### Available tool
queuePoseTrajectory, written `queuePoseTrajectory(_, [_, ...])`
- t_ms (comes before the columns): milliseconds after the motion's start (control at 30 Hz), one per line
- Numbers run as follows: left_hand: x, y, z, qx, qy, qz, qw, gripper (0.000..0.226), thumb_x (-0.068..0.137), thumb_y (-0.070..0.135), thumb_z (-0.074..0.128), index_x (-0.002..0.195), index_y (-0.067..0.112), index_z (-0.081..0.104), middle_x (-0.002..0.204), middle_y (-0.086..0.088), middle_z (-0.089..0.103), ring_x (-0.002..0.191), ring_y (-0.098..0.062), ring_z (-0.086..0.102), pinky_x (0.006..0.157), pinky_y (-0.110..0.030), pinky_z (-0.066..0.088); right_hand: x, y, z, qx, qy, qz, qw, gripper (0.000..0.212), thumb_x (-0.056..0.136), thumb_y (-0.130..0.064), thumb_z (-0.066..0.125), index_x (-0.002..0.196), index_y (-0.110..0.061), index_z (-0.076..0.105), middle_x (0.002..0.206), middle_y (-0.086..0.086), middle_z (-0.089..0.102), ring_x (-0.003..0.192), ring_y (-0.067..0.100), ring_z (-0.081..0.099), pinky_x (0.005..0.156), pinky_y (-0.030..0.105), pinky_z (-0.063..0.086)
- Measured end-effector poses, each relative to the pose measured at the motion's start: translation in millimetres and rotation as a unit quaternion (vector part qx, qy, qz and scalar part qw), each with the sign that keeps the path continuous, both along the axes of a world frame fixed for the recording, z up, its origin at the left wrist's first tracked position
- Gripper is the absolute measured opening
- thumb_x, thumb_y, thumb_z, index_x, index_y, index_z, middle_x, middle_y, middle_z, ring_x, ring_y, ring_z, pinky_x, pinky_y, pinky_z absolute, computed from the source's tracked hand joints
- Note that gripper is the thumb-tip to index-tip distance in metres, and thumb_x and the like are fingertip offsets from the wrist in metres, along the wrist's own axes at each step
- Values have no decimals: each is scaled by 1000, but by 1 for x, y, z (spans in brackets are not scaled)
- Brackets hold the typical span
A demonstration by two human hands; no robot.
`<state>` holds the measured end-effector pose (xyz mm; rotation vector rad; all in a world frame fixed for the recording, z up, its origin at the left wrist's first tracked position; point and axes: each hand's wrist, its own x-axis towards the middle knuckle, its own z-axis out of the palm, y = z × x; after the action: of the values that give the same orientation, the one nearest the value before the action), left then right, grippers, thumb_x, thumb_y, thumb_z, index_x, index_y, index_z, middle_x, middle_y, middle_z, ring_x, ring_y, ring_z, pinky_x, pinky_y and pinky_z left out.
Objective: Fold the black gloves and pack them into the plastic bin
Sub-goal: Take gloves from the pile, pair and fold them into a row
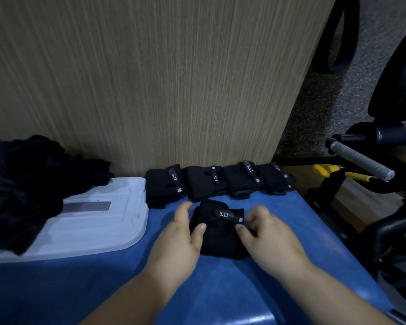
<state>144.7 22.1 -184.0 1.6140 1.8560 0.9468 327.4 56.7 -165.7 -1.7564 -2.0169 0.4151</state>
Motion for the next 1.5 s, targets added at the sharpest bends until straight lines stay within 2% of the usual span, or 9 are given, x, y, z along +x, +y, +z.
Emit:
queuePoseTrajectory(200, [4, -5, -2, 145, 142, -40, 978, 52, 96, 22, 49, 143, 38, 34, 150, 22, 18, 136, -7, 21, 111, -26, 21, -1, -1, -7, 135, -19, 194, 971, 57, 81, -12, 48, 135, -30, 46, 143, -16, 40, 137, 1, 27, 110, 22, 24])
queuePoseTrajectory(333, [3, -5, -4, 53, 188, -95, 976, 53, 101, 45, 27, 150, 42, 9, 149, 35, -4, 143, 5, -9, 120, -30, 5, -2, -1, -12, 38, -60, 255, 964, 56, 98, -24, 34, 151, -34, 19, 153, -27, 8, 140, -10, -10, 115, 17, 3])
queuePoseTrajectory(433, [3, -6, -7, -24, 232, -105, 967, 60, 99, 53, 22, 151, 38, -4, 156, 26, -7, 144, 0, -14, 119, -31, -4, -2, -2, -11, -17, -95, 255, 962, 55, 103, -34, 29, 152, -34, 6, 155, -25, -2, 140, -9, -14, 119, 23, 2])
queuePoseTrajectory(767, [-8, -3, -5, -64, 265, -79, 959, 55, 102, 48, 13, 153, 34, -1, 160, 18, 5, 147, -7, -12, 120, -35, -6, -4, -6, 0, -38, -172, 195, 965, 62, 100, -51, 27, 154, -24, 12, 159, -11, 16, 146, 11, 12, 117, 28, 7])
queuePoseTrajectory(933, [-16, 2, -4, -28, 209, -23, 977, 51, 103, 41, 25, 151, 25, 21, 158, 9, 19, 146, -12, 10, 118, -24, 10, -2, -4, 5, -23, -102, 151, 983, 41, 94, -57, 39, 115, -30, 62, 105, -6, 59, 106, 12, 50, 89, 25, 42])
queuePoseTrajectory(1100, [-15, 1, 2, 44, 199, 52, 978, 40, 95, 44, 45, 130, 24, 43, 117, 7, 51, 114, -16, 43, 100, -27, 35, -2, -6, 6, -53, -19, 100, 993, 43, 87, -56, 56, 116, -25, 62, 111, -9, 63, 107, 11, 58, 88, 24, 47])
queuePoseTrajectory(1300, [-13, -3, 3, 1, 172, 37, 984, 41, 93, 57, 39, 122, 28, 35, 79, 6, 57, 83, -12, 54, 69, -27, 39, -3, -6, 4, -121, 16, 80, 989, 34, 80, -58, 61, 87, -25, 65, 73, -5, 64, 72, 8, 60, 68, 31, 51])
queuePoseTrajectory(1400, [-10, -6, 2, -22, 99, 17, 995, 49, 92, 56, 45, 132, 32, 30, 84, 7, 58, 83, -10, 57, 65, -24, 39, -6, -8, 5, -135, 40, 74, 987, 30, 79, -55, 63, 84, -25, 64, 78, -2, 69, 74, 8, 63, 71, 32, 52])
queuePoseTrajectory(1500, [-8, -6, 1, -32, 13, -2, 999, 54, 94, 45, 50, 140, 33, 24, 109, 6, 60, 99, -11, 59, 80, -25, 47, -6, -8, 6, -141, 42, 67, 987, 31, 79, -53, 62, 83, -23, 60, 79, -4, 66, 75, 10, 61, 69, 30, 49])
